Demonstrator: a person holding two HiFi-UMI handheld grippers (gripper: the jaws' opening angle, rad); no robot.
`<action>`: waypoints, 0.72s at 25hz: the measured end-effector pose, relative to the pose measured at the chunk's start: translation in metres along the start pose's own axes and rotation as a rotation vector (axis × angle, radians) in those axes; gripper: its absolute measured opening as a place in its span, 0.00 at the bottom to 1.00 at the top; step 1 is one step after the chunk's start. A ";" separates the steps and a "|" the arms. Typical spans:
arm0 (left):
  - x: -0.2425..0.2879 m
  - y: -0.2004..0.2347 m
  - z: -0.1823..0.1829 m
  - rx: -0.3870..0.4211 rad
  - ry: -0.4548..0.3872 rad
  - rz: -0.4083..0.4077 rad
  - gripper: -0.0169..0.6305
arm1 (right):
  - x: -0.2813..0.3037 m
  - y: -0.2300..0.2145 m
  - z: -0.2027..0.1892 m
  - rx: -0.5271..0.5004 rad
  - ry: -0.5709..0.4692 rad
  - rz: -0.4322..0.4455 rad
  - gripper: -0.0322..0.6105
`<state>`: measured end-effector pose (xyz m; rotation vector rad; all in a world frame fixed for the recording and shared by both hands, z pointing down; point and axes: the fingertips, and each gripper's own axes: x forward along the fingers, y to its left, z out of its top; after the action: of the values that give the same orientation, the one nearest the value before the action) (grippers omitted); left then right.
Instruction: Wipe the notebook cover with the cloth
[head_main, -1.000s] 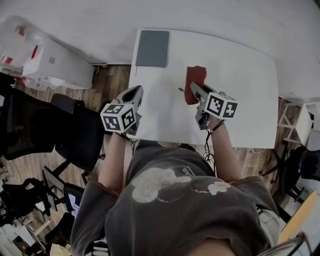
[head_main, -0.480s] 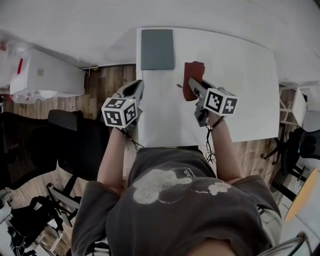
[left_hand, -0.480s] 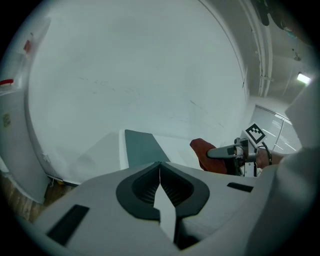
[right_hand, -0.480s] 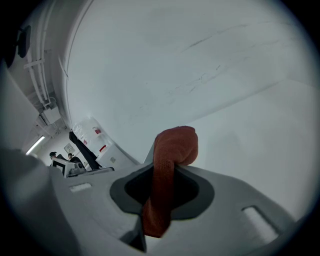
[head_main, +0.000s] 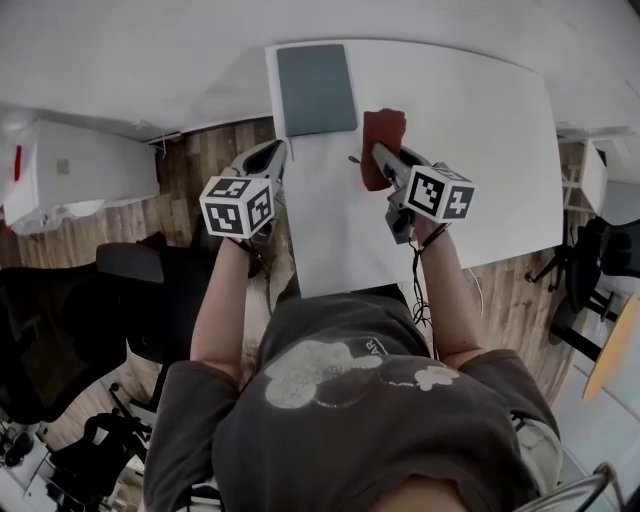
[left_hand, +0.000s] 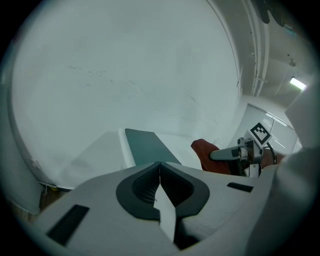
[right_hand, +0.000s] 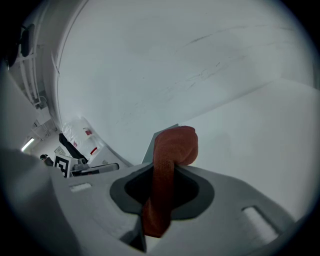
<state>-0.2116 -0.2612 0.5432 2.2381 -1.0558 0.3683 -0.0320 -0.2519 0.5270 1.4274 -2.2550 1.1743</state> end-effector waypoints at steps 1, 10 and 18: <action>0.003 0.004 0.002 0.001 0.004 -0.006 0.02 | 0.002 0.000 0.001 0.004 -0.002 -0.007 0.17; 0.045 0.015 0.006 0.000 0.066 -0.028 0.02 | 0.020 -0.014 0.008 0.029 0.021 -0.032 0.17; 0.043 0.006 -0.006 0.009 0.089 0.002 0.02 | 0.024 -0.002 0.020 -0.004 0.019 0.009 0.17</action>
<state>-0.1888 -0.2860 0.5715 2.2075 -1.0121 0.4694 -0.0377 -0.2822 0.5286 1.3996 -2.2526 1.1800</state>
